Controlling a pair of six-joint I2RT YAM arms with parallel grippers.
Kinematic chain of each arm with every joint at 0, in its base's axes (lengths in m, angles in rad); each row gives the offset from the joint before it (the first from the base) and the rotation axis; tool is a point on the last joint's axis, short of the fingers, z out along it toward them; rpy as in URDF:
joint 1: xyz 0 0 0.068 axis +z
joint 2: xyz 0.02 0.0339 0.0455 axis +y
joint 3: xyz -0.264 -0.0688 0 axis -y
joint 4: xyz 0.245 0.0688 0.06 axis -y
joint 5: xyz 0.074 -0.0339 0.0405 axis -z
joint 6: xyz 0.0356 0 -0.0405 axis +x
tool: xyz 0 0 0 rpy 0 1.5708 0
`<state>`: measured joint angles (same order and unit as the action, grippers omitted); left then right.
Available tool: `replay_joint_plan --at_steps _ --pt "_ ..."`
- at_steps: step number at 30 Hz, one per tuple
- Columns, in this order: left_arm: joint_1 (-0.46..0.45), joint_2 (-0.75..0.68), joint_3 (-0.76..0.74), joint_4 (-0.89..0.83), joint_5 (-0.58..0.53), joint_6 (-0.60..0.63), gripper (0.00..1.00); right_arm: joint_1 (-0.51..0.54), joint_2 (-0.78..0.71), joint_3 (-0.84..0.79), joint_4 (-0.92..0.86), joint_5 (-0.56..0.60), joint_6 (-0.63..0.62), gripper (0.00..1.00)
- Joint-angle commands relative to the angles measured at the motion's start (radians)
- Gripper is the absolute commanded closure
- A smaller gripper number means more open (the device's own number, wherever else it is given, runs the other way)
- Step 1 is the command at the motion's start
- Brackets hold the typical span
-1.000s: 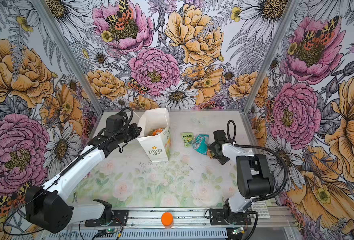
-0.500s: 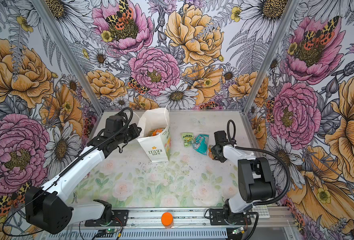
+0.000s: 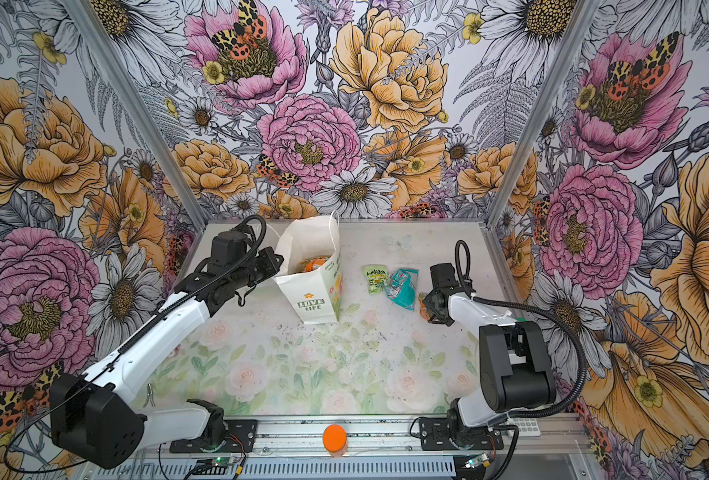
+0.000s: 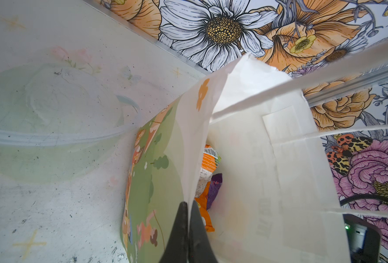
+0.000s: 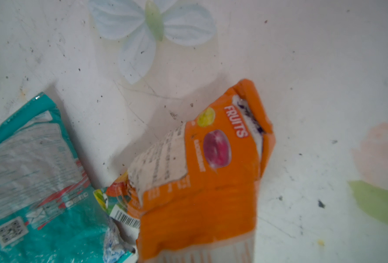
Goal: Place the snacks into the paper bag
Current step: 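Close the right gripper on the orange FRUITS packet's edge and lift, then carry the orange packet with the right gripper up over the bag mouth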
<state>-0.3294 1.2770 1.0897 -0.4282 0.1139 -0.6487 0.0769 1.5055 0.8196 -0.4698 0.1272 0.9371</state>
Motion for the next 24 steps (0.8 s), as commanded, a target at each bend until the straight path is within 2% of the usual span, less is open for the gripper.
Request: replay_joint_plan --at_steps 1,5,16,24 --pt "0.014 -0.022 -0.016 -0.018 0.007 0.000 1.00 -0.008 -0.056 -0.010 -0.018 -0.001 -0.052 0.87" --pt "0.010 -0.027 -0.016 -0.017 0.007 0.000 1.00 -0.008 -0.106 -0.005 -0.017 -0.034 -0.125 1.00" --pt "0.010 -0.027 -0.016 -0.014 0.010 -0.002 1.00 -0.008 -0.257 0.015 -0.023 -0.125 -0.181 1.00" --pt "0.010 -0.026 -0.008 -0.014 0.013 0.000 1.00 0.000 -0.418 0.132 -0.024 -0.196 -0.311 1.00"
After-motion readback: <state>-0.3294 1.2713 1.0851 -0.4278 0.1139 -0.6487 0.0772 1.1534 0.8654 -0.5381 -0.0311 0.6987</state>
